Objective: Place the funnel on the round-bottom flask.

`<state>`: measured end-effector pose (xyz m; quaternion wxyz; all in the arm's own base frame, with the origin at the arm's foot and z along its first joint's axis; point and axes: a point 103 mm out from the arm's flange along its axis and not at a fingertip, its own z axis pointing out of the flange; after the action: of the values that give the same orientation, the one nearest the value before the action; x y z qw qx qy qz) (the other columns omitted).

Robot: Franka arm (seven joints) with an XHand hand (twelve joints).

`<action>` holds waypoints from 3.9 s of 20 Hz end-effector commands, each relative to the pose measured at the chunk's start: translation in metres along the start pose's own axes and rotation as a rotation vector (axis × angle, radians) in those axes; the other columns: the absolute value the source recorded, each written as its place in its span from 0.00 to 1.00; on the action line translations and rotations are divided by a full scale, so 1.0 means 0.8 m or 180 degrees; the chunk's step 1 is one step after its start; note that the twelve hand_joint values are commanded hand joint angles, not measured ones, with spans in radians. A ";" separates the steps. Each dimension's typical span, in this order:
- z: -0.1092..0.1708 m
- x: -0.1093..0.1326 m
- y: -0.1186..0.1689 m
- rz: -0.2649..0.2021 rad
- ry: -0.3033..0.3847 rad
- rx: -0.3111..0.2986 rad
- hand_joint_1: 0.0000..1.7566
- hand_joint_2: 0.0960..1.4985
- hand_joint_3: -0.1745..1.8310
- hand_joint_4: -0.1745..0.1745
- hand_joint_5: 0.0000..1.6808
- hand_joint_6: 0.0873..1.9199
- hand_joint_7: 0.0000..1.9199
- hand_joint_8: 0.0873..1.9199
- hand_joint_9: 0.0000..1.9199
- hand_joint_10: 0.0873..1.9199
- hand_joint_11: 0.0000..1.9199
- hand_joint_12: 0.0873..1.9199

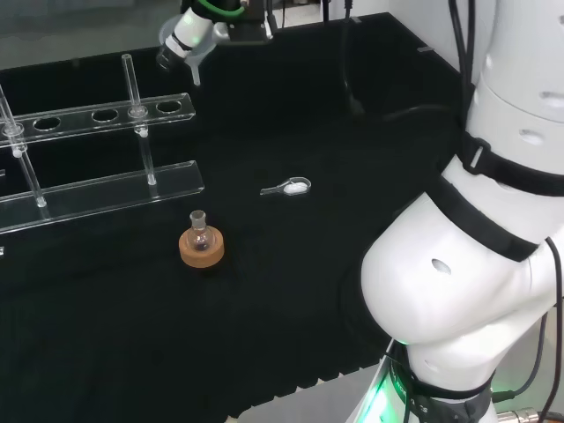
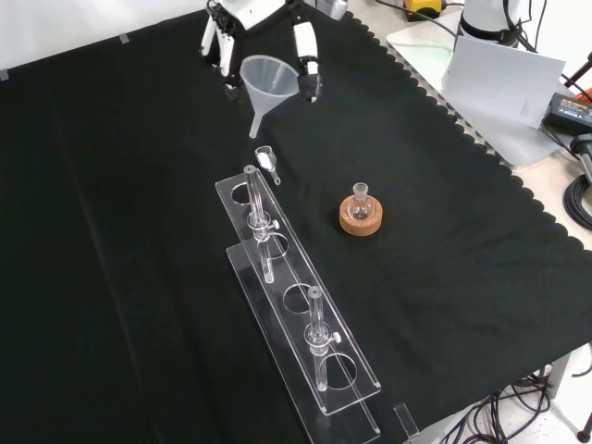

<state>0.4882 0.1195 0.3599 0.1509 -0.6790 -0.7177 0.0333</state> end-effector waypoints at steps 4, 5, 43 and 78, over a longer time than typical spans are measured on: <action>0.041 -0.014 -0.059 0.0137 0.0089 0.0218 0.57 0.29 0.42 0.50 0.62 0.24 0.69 0.13 0.67 0.08 0.36 0.64; 0.045 -0.015 -0.064 0.0152 0.0106 0.0233 0.57 0.29 0.42 0.50 0.62 0.24 0.69 0.13 0.67 0.08 0.36 0.64; 0.166 0.033 -0.110 0.0164 0.0430 0.0891 0.56 0.28 0.43 0.48 0.63 0.24 0.70 0.12 0.68 0.06 0.36 0.64; 0.193 0.033 -0.095 0.0151 0.0266 0.1009 0.56 0.28 0.44 0.45 0.64 0.24 0.71 0.11 0.69 0.05 0.35 0.64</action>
<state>0.3677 0.1731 0.2487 0.3006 -0.6565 -0.6842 0.1024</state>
